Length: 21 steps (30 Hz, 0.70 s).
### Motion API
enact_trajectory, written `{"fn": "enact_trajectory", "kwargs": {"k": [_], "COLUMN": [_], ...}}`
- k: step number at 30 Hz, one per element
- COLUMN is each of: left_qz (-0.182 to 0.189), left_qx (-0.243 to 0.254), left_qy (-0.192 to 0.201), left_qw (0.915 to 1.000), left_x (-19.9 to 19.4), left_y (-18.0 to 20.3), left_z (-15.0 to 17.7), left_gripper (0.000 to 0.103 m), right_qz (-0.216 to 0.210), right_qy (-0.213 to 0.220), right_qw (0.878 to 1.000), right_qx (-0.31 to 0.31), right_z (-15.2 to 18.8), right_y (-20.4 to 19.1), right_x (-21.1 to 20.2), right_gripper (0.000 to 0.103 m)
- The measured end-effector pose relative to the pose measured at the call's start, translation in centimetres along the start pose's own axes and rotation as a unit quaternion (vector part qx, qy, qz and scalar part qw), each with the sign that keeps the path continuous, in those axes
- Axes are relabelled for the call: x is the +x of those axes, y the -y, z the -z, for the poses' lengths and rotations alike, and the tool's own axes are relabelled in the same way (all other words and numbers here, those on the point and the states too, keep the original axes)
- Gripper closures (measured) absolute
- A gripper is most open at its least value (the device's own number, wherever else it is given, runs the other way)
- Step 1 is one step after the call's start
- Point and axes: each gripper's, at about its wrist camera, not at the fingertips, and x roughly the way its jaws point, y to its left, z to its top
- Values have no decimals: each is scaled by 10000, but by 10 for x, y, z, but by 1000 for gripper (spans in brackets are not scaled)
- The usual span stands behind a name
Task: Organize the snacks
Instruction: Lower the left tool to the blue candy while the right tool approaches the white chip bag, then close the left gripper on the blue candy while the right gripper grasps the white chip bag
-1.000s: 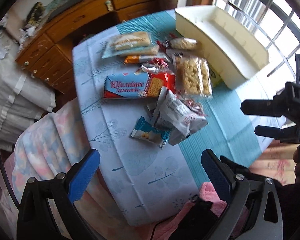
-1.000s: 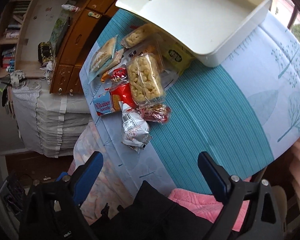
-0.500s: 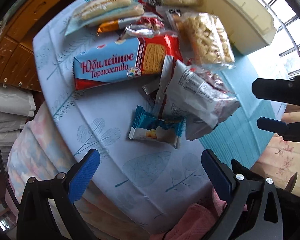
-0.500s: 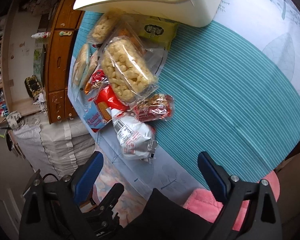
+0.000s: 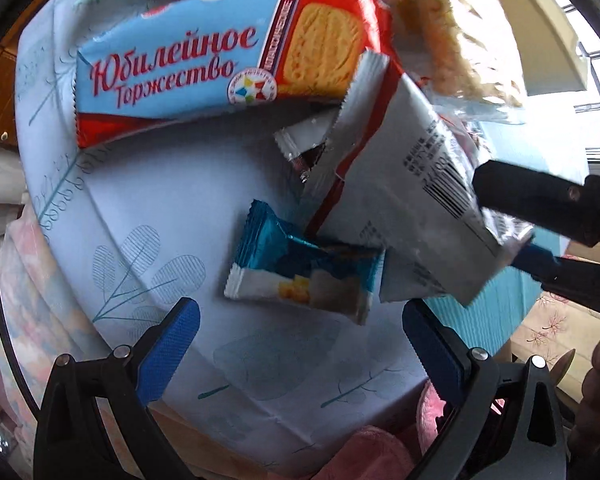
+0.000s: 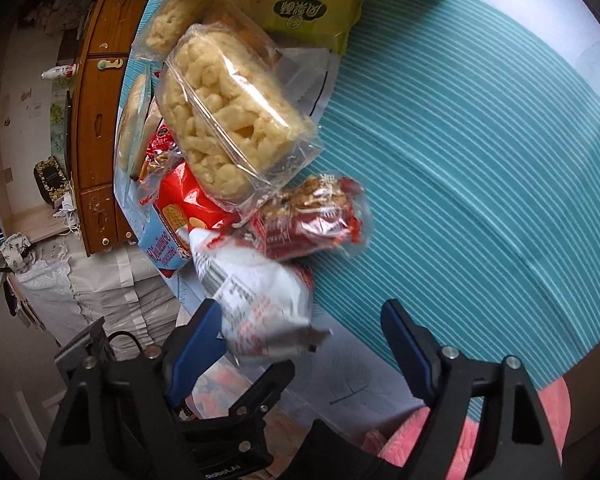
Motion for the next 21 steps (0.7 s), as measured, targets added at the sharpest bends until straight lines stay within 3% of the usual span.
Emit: {"fn": "enact_trajectory", "kwargs": {"k": [5, 16, 21], "left_qz": [-47, -241, -349], "left_qx": [84, 146, 59], "left_qy": [-101, -18, 58], "left_qw": [9999, 9996, 9994], "left_x": [13, 23, 19], "left_y": [-1, 4, 0], "left_z": [0, 3, 10], "left_gripper": [5, 13, 29], "right_qz": [-19, -154, -192], "right_qy": [149, 89, 49], "right_qw": [9999, 9997, 9992], "right_qx": [-49, -152, -352], "right_z": [-6, -4, 3], "right_y": [-2, 2, -5], "right_x": [3, 2, 4], "right_gripper": [35, 35, 35]}}
